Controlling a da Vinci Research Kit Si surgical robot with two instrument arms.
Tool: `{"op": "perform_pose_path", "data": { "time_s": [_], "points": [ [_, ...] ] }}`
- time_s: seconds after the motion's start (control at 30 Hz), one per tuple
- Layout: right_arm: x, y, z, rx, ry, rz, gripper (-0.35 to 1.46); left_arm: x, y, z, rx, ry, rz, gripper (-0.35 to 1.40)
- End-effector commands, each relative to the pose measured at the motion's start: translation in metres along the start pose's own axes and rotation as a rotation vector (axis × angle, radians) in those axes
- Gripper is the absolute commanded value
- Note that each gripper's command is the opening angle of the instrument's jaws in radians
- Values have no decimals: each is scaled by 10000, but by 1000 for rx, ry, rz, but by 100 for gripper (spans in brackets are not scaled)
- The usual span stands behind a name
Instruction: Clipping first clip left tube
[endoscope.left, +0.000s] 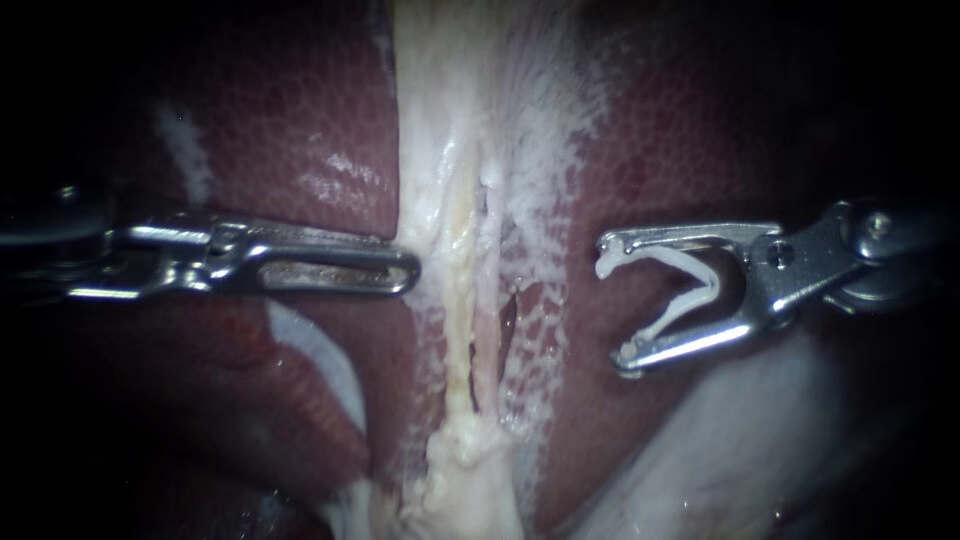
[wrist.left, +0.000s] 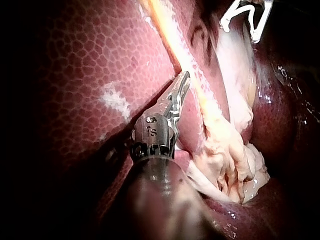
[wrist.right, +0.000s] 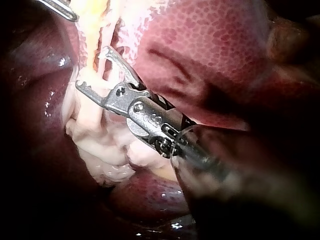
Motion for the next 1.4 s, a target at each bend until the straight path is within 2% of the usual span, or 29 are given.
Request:
{"op": "perform_pose_path", "data": {
  "time_s": [0.03,0.37,0.57,0.73,1.07,1.4],
  "points": [
    [0,0,0,0,0,0,60,0,0,0,1,0,0,-35],
    [-2,-1,2,-1,0,10,60,-1,-1,-2,2,1,0,-35],
    [-8,-4,12,11,1,58,59,-11,-9,-21,10,4,-7,-35],
    [-19,-11,29,24,0,100,59,-24,-19,-40,-4,-1,-20,-35],
    [-42,-23,70,50,-5,169,58,-41,-20,-69,-12,-31,-20,-35],
    [-57,-26,111,54,-11,218,58,-44,-32,-74,-16,-35,-18,-35]
  ]
}}
